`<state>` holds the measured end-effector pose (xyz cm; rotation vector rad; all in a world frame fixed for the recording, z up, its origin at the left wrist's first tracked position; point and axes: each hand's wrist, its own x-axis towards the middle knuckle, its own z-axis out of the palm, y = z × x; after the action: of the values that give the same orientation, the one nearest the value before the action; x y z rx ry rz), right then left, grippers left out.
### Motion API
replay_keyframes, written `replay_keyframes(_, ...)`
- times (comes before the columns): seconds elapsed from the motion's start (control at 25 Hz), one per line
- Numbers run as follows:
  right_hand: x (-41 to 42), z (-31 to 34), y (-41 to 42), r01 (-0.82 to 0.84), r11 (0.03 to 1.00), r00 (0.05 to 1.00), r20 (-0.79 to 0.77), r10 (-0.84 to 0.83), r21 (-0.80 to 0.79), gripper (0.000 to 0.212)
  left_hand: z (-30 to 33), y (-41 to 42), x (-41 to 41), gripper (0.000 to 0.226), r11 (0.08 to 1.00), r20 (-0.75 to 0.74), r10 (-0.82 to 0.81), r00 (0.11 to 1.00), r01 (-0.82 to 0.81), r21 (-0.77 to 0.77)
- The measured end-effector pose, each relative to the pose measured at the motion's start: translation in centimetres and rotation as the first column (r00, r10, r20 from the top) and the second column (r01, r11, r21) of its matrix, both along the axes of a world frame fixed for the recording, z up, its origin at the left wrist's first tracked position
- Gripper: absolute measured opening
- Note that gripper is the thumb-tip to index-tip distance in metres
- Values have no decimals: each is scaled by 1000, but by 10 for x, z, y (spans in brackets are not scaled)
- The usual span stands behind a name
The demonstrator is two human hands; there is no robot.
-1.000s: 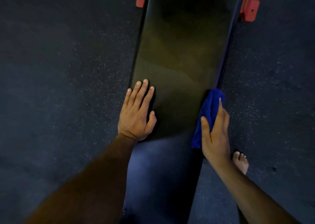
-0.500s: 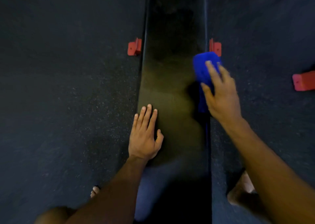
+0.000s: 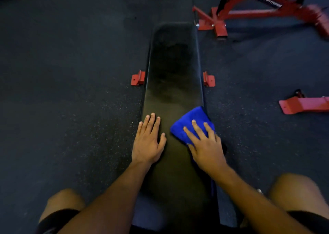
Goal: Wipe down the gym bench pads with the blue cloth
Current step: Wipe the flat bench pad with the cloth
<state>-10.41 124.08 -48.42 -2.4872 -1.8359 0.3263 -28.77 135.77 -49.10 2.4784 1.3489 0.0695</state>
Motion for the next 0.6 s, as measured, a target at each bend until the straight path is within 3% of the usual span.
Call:
replay_keyframes(0.12, -26, 3, -55, 10, 1000, 1000, -3, -10, -27, 67, 3, -2, -2, 65, 1000, -19, 2, 1000, -2, -9)
replay_keyframes(0.2, -27, 6, -48, 28, 998, 1000, -13, -29, -63, 64, 3, -6, -5, 67, 1000, -37, -5, 999, 4, -10)
replay_keyframes(0.48, 24, 4, 103, 115, 993, 993, -31, -116, -31, 57, -8, -11, -10, 75, 999, 7, 8, 1000, -8, 33)
replay_keyframes(0.6, 28, 5, 119, 130, 990, 991, -33, -132, -54, 57, -15, -9, -10, 73, 998, 55, 6, 998, -9, 59)
